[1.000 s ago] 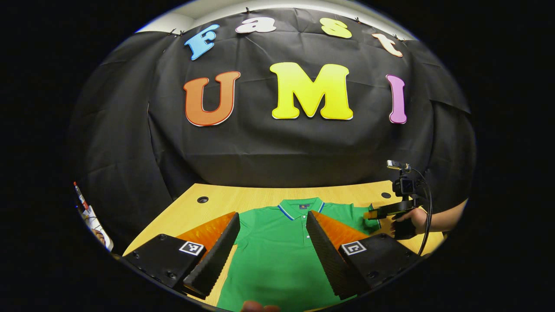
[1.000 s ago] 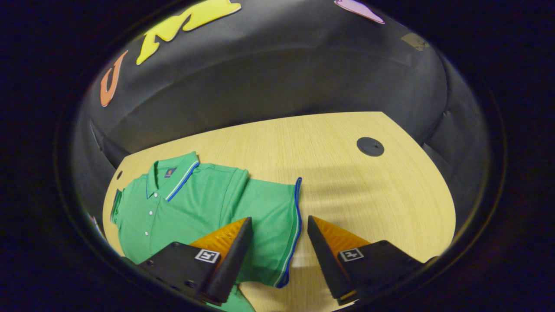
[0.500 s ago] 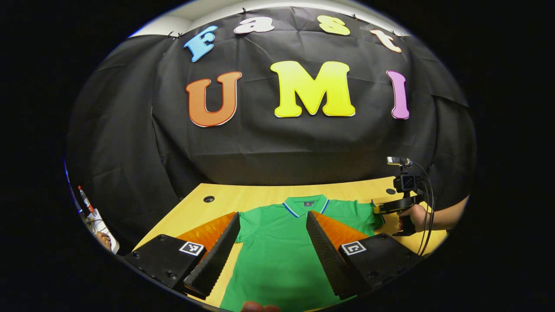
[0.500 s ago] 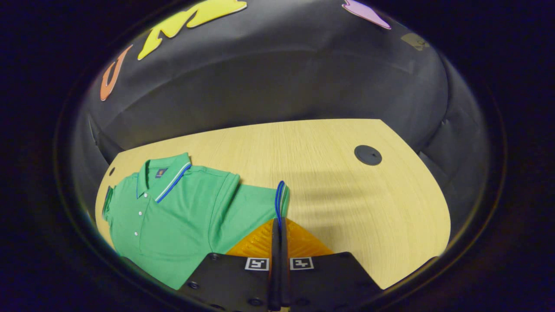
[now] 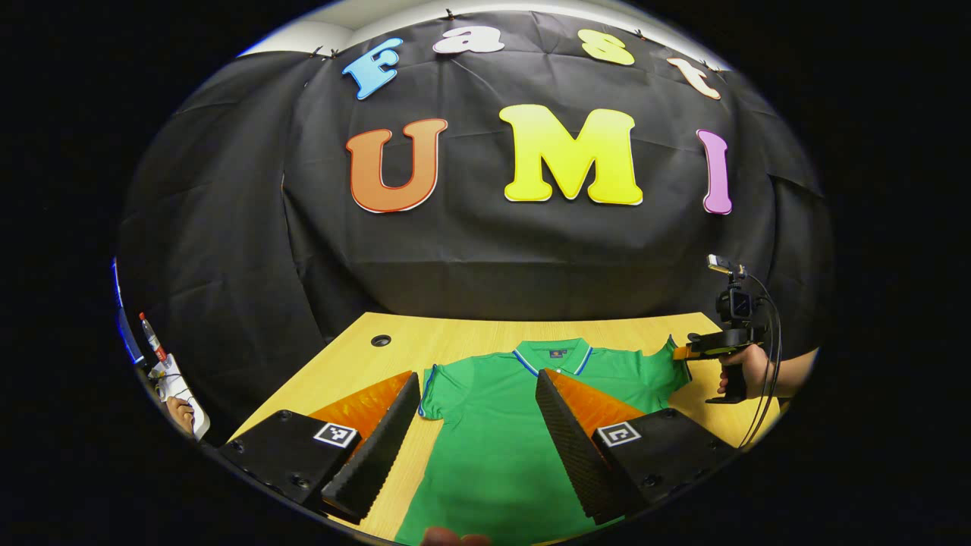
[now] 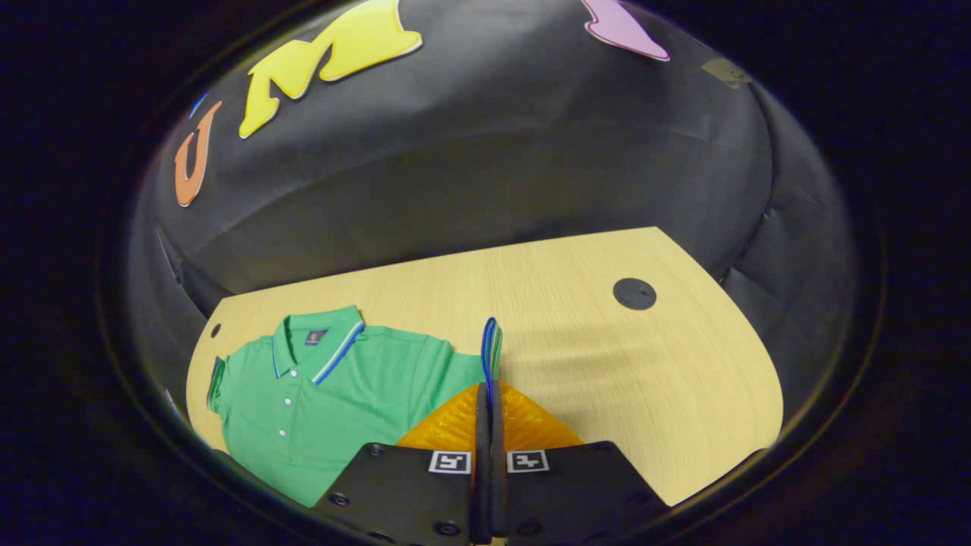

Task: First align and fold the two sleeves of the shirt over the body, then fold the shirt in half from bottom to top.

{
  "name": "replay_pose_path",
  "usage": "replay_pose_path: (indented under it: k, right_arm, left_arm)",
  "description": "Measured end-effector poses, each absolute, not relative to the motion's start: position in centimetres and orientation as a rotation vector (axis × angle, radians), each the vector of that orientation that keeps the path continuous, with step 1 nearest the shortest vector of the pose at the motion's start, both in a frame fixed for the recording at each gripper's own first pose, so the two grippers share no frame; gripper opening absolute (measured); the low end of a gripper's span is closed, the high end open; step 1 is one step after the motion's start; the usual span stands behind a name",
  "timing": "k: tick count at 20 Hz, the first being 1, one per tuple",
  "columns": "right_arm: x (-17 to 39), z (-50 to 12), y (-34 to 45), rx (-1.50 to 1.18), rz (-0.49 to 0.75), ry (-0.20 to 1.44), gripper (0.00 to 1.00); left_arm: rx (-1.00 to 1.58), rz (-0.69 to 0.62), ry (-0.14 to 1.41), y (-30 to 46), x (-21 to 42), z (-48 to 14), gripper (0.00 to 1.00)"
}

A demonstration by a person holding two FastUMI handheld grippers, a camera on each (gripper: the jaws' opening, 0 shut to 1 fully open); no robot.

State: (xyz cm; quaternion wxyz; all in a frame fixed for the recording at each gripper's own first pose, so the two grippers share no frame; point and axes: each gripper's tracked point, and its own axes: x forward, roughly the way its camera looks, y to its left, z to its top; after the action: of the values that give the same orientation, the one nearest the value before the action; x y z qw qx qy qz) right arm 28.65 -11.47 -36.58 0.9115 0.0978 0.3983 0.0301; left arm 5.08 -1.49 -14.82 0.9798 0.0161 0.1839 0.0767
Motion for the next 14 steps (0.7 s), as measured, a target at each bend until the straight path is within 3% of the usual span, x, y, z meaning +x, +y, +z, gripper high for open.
replay_pose_path:
  k: [8,9,12,13,14]
  right_arm:
    - [29.0,-31.6,-5.4,0.122,0.130,0.758,0.02]
    - [29.0,-31.5,-4.5,0.110,0.142,0.755,0.05]
    - [28.9,-31.6,-1.7,0.084,0.165,0.759,0.00]
    - [28.9,-31.9,-0.9,0.076,0.168,0.762,0.06]
    - [28.9,-32.3,-0.1,0.070,0.172,0.768,0.03]
  left_arm:
    - [-0.013,0.224,0.357,2.9,3.0,-14.4,0.99]
    - [-0.010,0.232,0.354,3.4,2.7,-14.3,0.99]
    - [-0.002,0.256,0.343,5.2,1.9,-13.9,0.99]
    - [-0.002,0.264,0.343,5.6,1.7,-13.8,0.99]
    - [-0.005,0.272,0.346,6.0,1.4,-14.0,0.99]
